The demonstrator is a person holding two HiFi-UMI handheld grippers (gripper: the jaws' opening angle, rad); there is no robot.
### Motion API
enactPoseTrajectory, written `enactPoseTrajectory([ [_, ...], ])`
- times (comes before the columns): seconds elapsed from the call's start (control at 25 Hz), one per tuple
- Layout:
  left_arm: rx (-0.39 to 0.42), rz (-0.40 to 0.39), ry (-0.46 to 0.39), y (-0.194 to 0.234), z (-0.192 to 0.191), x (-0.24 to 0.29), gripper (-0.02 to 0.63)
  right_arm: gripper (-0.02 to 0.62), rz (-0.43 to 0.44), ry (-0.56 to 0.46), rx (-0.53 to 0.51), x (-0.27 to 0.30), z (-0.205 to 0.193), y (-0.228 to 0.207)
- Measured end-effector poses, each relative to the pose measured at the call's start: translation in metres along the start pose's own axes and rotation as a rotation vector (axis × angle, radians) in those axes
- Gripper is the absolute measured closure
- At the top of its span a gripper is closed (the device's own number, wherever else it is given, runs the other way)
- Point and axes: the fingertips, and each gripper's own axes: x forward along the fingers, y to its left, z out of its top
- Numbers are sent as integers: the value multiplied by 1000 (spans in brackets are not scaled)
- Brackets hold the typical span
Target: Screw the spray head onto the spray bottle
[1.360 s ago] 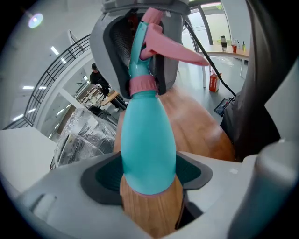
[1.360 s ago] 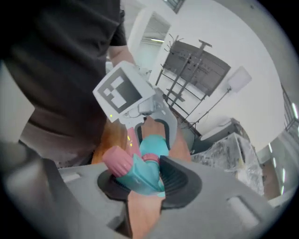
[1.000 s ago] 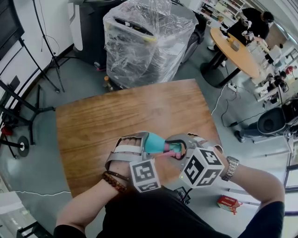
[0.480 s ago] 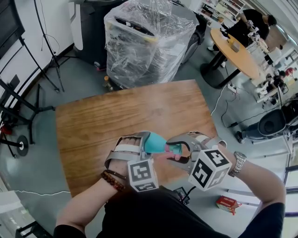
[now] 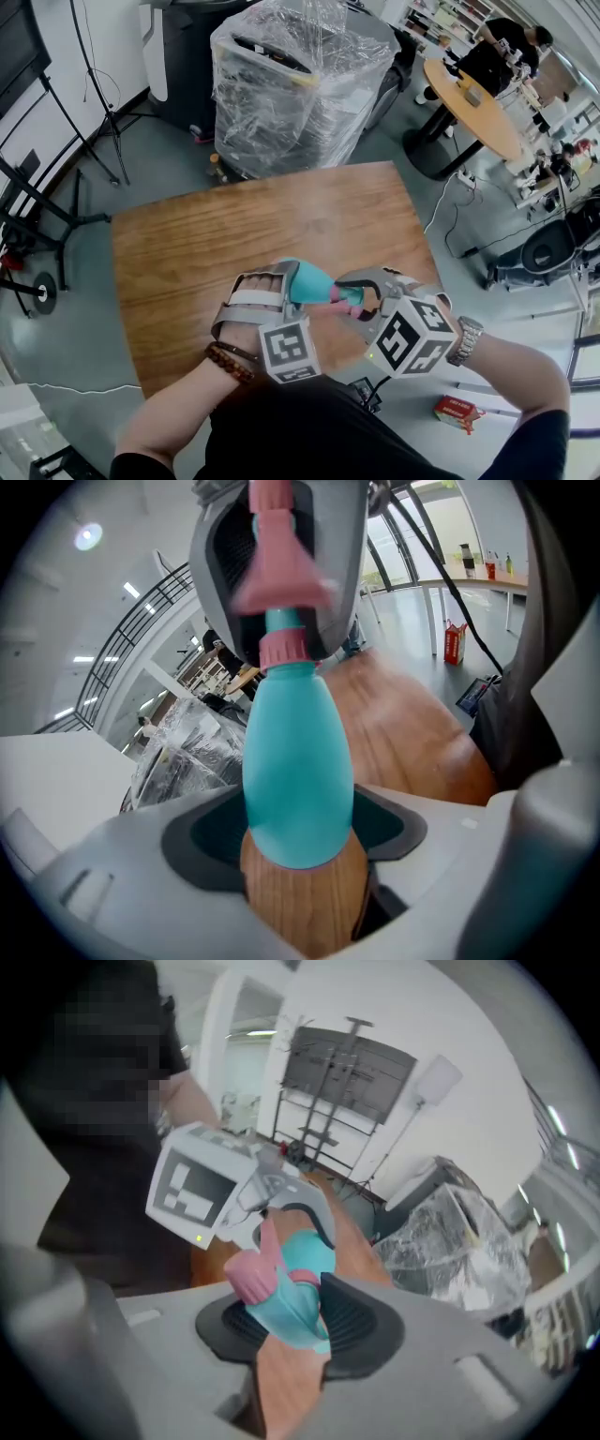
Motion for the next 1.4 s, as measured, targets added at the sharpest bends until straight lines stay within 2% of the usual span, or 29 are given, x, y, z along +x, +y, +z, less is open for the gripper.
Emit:
enactPoseTrajectory([
  [0.16, 32, 63, 41, 8, -5, 5, 241, 474, 42, -83, 537, 7, -7, -16],
  [0.28, 62, 98, 66, 8, -8, 10, 241, 474, 152, -127, 1034, 16, -18, -20],
  [0.32, 64, 97, 71, 5, -9, 12, 241, 474, 179, -139, 1151, 18, -21, -20],
  [0.36, 49, 88, 64, 3, -8, 13, 241, 474, 191, -148, 1217, 19, -23, -19],
  [0.4, 28, 75, 51, 0, -6, 13, 239, 474, 188, -150, 1236, 19, -24, -19],
  [0.48, 18, 49, 47, -4, -7, 15, 239, 472, 168, -141, 1197, 18, -24, -20],
  [0.56, 10, 26, 42, -7, -9, 18, 238, 471, 157, -133, 1120, 17, -21, -21],
  [0.76, -58, -36, -11, -15, -5, 17, 236, 391, 105, -114, 868, 5, -22, -21],
  [0.84, -78, -71, -27, -17, -7, 17, 236, 388, 68, -111, 706, -4, -21, -20],
  [1.0, -128, -177, -60, -23, -10, 17, 236, 388, 12, -102, 314, -29, -8, -13],
  [1.12, -162, -283, -106, -33, -8, 15, 235, 388, -64, -108, -26, -43, 6, -3],
  [1.2, -159, -364, -139, -43, -6, 14, 235, 388, -156, -77, -342, -47, 7, 3],
  [1.32, -110, -467, -177, -59, -3, 10, 235, 388, -247, 34, -896, -38, -3, 21],
  [1.4, -60, -519, -193, -68, -1, 6, 233, 388, -244, 66, -1127, -27, -9, 35],
])
